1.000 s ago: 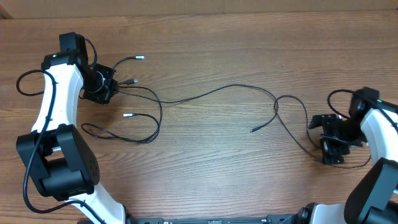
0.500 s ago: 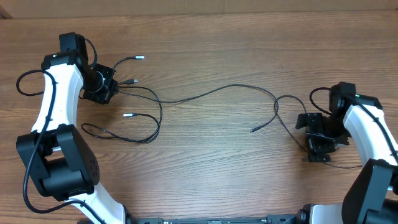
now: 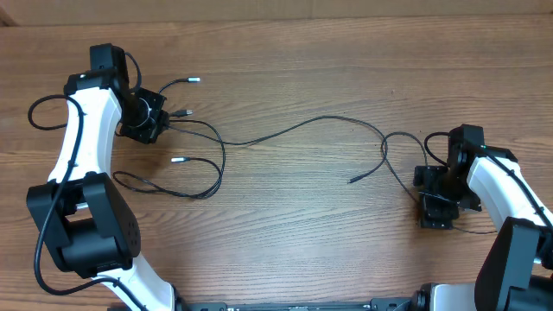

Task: Untangle cables

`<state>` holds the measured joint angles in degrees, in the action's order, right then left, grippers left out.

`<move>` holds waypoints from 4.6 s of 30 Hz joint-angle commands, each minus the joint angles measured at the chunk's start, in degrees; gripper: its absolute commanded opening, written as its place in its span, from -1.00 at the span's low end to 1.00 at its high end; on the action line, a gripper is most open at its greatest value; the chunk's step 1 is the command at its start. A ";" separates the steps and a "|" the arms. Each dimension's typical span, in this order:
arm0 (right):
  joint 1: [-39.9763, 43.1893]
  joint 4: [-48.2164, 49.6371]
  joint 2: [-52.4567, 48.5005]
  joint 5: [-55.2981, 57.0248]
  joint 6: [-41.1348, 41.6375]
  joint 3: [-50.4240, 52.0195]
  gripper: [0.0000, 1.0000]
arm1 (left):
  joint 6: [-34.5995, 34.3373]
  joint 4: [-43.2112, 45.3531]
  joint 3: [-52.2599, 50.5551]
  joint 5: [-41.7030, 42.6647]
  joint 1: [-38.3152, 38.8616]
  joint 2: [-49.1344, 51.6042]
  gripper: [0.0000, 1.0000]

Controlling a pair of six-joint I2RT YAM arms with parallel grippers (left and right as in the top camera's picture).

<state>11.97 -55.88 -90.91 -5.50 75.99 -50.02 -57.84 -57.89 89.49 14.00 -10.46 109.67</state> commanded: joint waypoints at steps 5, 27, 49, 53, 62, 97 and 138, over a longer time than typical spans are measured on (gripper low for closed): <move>-0.07 2.03 0.20 4.96 0.76 2.56 0.83 | 1.07 0.09 -0.15 -0.42 0.79 -0.26 -0.92; 2.99 10.69 0.15 13.27 -18.01 -3.52 -0.92 | 5.31 73.81 -0.07 72.67 -4.70 -0.72 -0.91; 34.99 25.44 0.09 22.16 -48.11 -28.55 -0.92 | -6.95 83.32 -0.11 71.54 -20.90 -0.70 -0.92; 37.40 31.56 -0.13 21.73 -53.51 -28.55 -0.92 | -6.62 81.50 -0.20 71.82 -20.24 -0.70 -0.91; 37.86 42.66 -3.04 20.92 -67.17 -28.61 -0.76 | -4.28 74.10 -0.22 72.22 -15.80 -0.70 -0.92; 16.41 0.44 -12.11 5.03 -21.55 -22.80 0.99 | 31.34 24.87 -0.22 29.66 1.38 -0.68 -0.92; 41.16 24.59 -7.02 22.18 -43.56 -30.91 -0.92 | 31.19 14.14 -0.22 29.07 7.50 -0.68 -0.92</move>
<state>51.57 -33.32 -96.79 15.42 37.65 -80.79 -28.05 -43.33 89.17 43.20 -4.54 109.73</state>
